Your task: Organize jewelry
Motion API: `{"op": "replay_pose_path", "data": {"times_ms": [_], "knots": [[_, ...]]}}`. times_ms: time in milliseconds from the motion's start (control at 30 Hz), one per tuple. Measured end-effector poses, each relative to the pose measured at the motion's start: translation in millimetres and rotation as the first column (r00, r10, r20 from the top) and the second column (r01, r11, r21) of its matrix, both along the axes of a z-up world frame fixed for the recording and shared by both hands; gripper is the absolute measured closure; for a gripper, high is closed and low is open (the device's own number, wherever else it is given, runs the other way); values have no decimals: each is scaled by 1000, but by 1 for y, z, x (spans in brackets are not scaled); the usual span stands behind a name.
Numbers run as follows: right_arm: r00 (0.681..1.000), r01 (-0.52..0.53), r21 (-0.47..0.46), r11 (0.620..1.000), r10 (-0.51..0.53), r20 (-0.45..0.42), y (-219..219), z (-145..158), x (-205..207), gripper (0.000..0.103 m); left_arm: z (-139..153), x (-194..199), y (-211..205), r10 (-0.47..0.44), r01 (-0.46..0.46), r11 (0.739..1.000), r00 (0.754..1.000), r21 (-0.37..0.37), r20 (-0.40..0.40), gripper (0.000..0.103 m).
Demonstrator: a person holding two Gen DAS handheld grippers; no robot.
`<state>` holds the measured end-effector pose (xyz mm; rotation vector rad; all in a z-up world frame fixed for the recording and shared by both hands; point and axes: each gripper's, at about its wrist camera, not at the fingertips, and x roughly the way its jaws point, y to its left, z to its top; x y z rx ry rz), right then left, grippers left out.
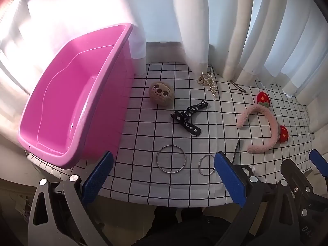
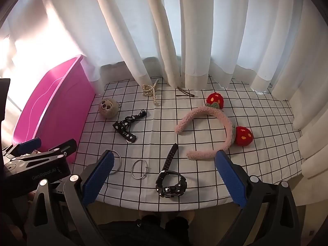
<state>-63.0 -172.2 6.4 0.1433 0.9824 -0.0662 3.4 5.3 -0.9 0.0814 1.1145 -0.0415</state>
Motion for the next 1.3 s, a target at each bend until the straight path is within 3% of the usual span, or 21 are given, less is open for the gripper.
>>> {"op": "replay_pose_path", "data": {"times_ms": [1300], "knots": [[1000, 2, 0, 1000, -2, -1, 1, 2, 1, 9, 0, 0, -2, -1, 1, 1000, 1000, 3, -1, 6]]}}
